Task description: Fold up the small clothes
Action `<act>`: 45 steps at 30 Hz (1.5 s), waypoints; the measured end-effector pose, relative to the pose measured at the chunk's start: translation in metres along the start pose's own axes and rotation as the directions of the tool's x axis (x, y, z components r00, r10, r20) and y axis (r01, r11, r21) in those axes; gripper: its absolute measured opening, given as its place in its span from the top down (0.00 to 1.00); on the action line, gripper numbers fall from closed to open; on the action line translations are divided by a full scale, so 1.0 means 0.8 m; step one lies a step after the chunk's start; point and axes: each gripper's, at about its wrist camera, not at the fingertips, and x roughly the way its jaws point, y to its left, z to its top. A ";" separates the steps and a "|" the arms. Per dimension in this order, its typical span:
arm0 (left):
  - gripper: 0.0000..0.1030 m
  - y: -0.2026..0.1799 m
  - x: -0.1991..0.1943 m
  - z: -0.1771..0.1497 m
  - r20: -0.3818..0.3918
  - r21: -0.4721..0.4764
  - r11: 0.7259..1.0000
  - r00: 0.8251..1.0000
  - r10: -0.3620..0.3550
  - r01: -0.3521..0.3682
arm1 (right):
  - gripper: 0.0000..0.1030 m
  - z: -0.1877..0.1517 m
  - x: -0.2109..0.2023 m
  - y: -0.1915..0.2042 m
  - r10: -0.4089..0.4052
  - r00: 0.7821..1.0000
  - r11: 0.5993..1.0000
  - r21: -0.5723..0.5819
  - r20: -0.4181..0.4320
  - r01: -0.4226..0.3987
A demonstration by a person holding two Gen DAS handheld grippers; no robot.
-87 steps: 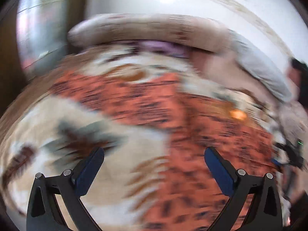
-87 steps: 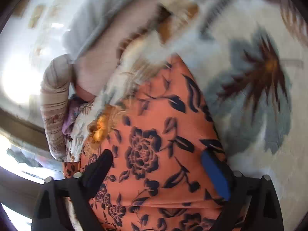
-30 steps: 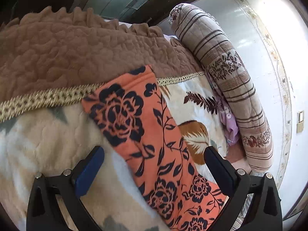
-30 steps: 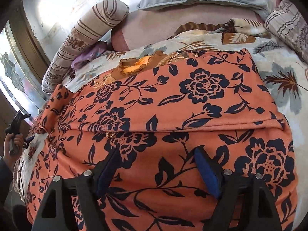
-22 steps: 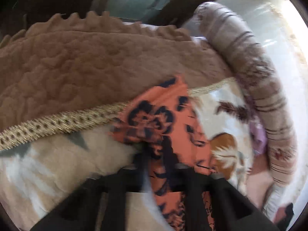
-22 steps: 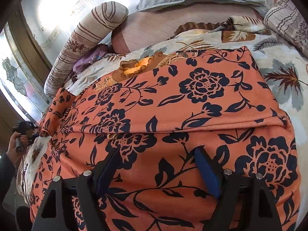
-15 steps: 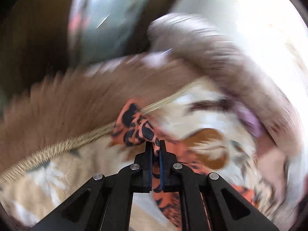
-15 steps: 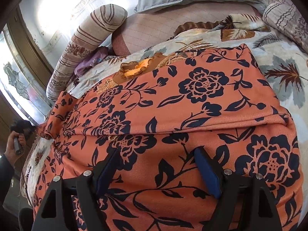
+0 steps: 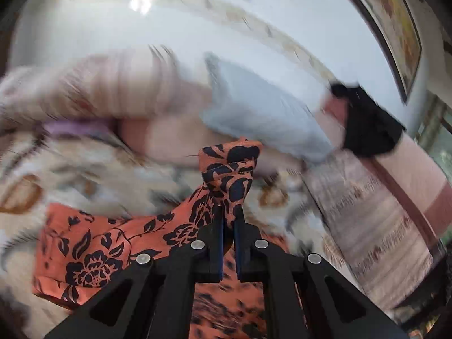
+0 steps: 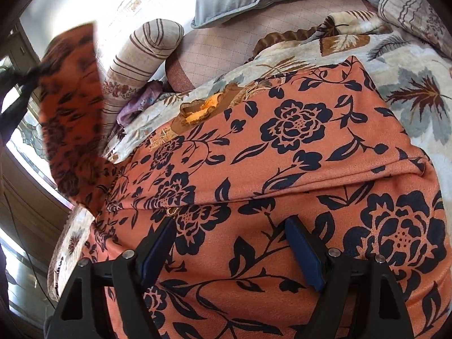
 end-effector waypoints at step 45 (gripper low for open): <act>0.29 0.250 0.042 -0.131 -0.269 -0.138 0.893 0.884 0.382 -0.428 | 0.36 0.131 0.002 0.033 -0.286 0.955 0.951 0.100 -0.078 0.292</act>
